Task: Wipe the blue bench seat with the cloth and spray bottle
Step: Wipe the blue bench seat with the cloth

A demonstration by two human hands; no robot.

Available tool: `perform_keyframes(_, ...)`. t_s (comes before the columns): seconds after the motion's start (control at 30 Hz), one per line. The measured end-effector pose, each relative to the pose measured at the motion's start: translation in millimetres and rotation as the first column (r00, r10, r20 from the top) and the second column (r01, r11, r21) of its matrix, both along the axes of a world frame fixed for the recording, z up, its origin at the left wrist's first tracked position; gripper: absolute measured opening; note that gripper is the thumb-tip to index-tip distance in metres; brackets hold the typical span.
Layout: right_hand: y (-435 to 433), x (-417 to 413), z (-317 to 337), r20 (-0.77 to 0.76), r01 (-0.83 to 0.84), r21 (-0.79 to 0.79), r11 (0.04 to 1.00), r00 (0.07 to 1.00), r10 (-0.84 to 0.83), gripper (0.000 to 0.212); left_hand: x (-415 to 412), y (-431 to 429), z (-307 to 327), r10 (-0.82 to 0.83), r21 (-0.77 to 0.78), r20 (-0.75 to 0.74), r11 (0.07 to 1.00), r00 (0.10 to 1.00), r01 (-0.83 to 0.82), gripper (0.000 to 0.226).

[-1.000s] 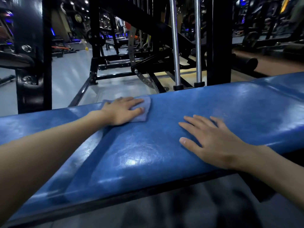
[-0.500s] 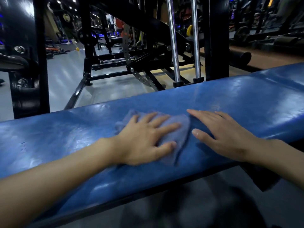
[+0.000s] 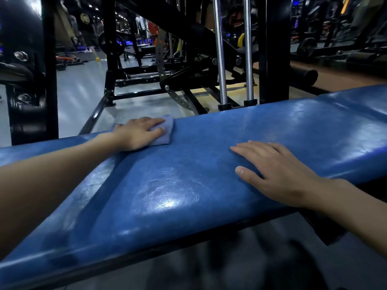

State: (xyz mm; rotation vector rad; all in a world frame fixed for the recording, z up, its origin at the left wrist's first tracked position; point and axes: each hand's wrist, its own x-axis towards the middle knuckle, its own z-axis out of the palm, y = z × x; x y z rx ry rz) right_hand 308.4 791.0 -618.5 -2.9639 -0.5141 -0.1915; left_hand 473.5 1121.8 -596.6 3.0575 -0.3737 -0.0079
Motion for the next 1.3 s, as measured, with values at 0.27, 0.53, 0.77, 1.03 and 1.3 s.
perform_keyframes(0.27,0,0,1,0.011,-0.003,0.027,1.000,1.000,0.003,0.075,-59,-36,1,-0.104,0.092,0.005,0.990,0.995,0.103,0.072)
perform_keyframes(0.53,5,1,8,-0.060,0.041,0.096,0.995,0.998,-0.035,0.081,-159,-68,-4,-0.604,0.128,0.054,0.794,0.795,0.594,0.068)
perform_keyframes(0.77,42,-7,6,-0.072,0.006,0.022,1.000,0.997,-0.005,0.098,-82,-36,-3,-0.403,0.039,0.016,0.915,0.915,0.402,0.073)
perform_keyframes(1.03,44,-6,2,-0.033,0.014,-0.032,0.999,0.999,-0.015,0.088,-2,29,-1,0.064,0.022,-0.019,0.998,0.998,-0.063,0.067)
perform_keyframes(1.3,43,-5,0,-0.019,0.037,-0.018,0.999,0.999,-0.037,0.086,-82,-12,2,-0.211,0.104,0.008,0.972,0.977,0.209,0.081)
